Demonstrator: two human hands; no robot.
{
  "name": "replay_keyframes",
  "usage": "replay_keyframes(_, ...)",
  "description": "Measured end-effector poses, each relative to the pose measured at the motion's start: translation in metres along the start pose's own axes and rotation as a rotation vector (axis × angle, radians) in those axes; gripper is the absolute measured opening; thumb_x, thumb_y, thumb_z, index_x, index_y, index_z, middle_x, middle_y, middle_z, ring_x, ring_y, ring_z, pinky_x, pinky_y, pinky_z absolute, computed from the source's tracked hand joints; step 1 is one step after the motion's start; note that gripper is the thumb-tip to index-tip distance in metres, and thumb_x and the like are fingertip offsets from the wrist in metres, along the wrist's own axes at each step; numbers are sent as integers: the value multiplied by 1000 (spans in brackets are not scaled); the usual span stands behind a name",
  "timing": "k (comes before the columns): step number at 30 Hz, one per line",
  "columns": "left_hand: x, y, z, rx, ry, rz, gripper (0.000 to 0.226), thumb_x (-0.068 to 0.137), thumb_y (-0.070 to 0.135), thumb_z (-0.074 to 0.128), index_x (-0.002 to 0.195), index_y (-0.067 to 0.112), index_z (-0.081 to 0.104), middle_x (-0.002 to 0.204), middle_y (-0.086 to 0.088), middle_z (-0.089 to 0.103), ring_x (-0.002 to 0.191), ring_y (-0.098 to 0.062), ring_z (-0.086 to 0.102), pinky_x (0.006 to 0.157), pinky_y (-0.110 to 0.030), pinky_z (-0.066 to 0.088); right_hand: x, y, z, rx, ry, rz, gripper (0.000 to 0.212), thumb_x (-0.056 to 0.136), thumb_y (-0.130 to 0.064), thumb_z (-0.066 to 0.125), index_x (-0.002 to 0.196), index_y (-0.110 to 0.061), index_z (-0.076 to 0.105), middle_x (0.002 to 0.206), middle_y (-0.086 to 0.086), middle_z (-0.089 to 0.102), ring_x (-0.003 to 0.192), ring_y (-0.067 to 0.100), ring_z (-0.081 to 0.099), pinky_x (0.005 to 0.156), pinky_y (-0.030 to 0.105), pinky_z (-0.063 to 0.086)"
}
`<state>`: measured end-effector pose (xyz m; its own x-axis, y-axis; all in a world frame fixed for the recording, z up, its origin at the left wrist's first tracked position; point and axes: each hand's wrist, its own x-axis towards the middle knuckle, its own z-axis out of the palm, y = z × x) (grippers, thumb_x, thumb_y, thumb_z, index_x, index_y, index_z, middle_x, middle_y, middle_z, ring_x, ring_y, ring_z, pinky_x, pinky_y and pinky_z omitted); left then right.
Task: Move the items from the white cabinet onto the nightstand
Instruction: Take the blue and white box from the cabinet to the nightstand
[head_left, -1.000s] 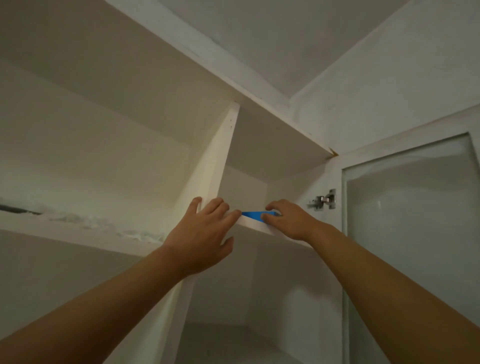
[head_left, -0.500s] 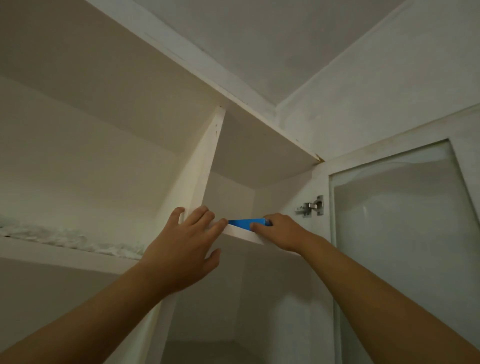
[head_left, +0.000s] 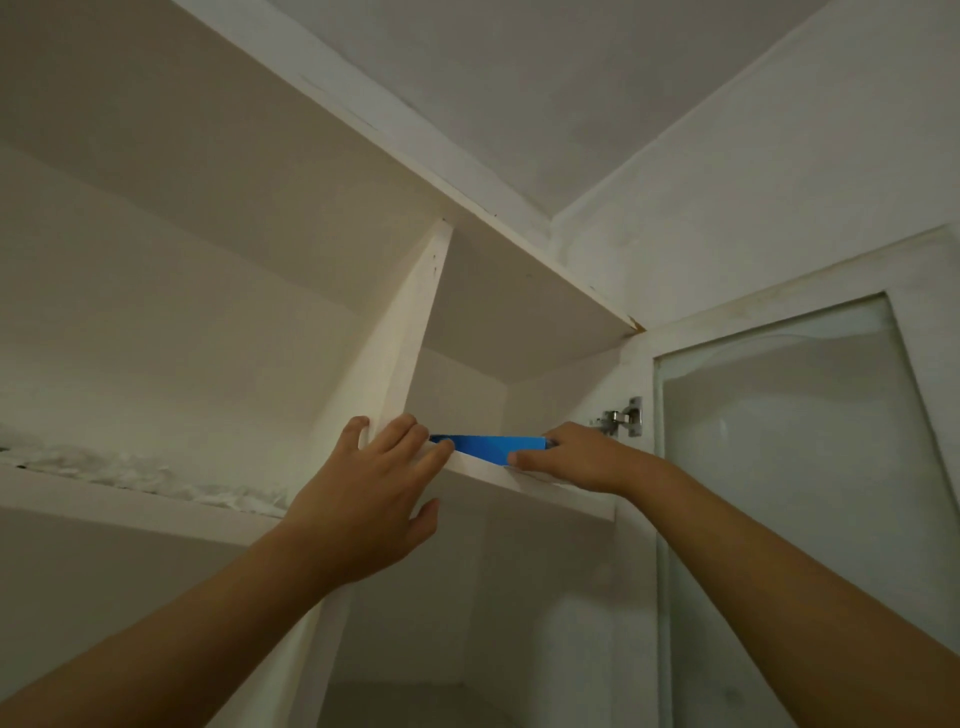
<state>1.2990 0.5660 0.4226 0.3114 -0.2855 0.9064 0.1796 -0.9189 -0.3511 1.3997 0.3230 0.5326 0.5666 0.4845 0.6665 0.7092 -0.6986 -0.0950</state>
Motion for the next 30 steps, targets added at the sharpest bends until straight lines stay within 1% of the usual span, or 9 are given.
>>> replay_keyframes(3, -1, 1, -3, -11, -13, -8, 61, 95, 54, 40, 145, 21, 48, 134, -3, 58, 130, -25, 50, 105, -57, 46, -14, 5, -1, 22, 12, -20, 68, 82, -74, 63, 89, -6, 65, 69, -1, 46, 59, 13, 41, 61, 33, 31)
replay_keyframes(5, -1, 1, -2, -19, -5, -8, 60, 95, 54, 41, 145, 21, 48, 134, -3, 57, 130, -25, 50, 106, -57, 45, -27, 12, -3, 13, 41, -51, 76, 74, -81, 60, 92, -8, 68, 69, -2, 47, 58, 13, 43, 63, 35, 33)
replay_keyframes(7, -2, -1, -3, -32, -12, -15, 60, 95, 56, 41, 145, 22, 48, 136, -3, 57, 131, -24, 50, 107, -57, 45, -41, 17, -7, -14, 45, -66, 63, 77, -75, 66, 86, -13, 64, 69, -2, 50, 59, 13, 46, 63, 35, 37)
replay_keyframes(10, -4, 3, -3, -62, -32, -41, 65, 95, 60, 34, 149, 24, 41, 147, -3, 51, 141, -24, 42, 114, -58, 39, -74, 22, -17, -51, 53, -36, 41, 80, -53, 80, 101, -20, 69, 87, -4, 62, 70, 11, 61, 61, 26, 47)
replay_keyframes(12, -9, 12, -4, -113, -37, -84, 68, 94, 63, 30, 150, 26, 38, 156, -5, 43, 149, -25, 33, 118, -61, 32, -97, 25, -21, -111, 56, -21, 45, 78, -49, 84, 112, -24, 67, 99, -6, 57, 81, 11, 63, 61, 18, 51)
replay_keyframes(15, -24, 36, -7, -184, -39, -156, 67, 93, 63, 33, 150, 28, 40, 161, -7, 37, 155, -28, 25, 120, -65, 26, -132, 39, -22, -137, 73, -1, 56, 73, -55, 85, 118, -35, 59, 109, -10, 51, 91, 9, 60, 68, 19, 51)
replay_keyframes(19, -54, 70, -16, -313, -36, -227, 65, 93, 62, 30, 147, 29, 46, 153, -1, 46, 148, -24, 33, 120, -67, 22, -184, 56, -10, -110, 76, 18, 68, 68, -71, 80, 122, -40, 53, 109, -18, 47, 94, 4, 58, 78, 24, 54)
replay_keyframes(23, -98, 97, -20, -435, -67, -271, 62, 93, 60, 32, 145, 29, 48, 147, 2, 49, 140, -21, 39, 122, -58, 24, -237, 66, 24, -107, 56, 37, 74, 63, -84, 66, 123, -46, 44, 110, -22, 42, 97, 5, 59, 77, 29, 59)
replay_keyframes(30, -180, 134, -21, -540, -177, -279, 56, 94, 52, 42, 141, 24, 53, 139, 0, 54, 130, -21, 48, 112, -51, 39, -323, 83, 103, 56, -18, 69, 68, 57, -74, 72, 113, -45, 48, 107, -23, 41, 97, -6, 54, 68, 20, 49)
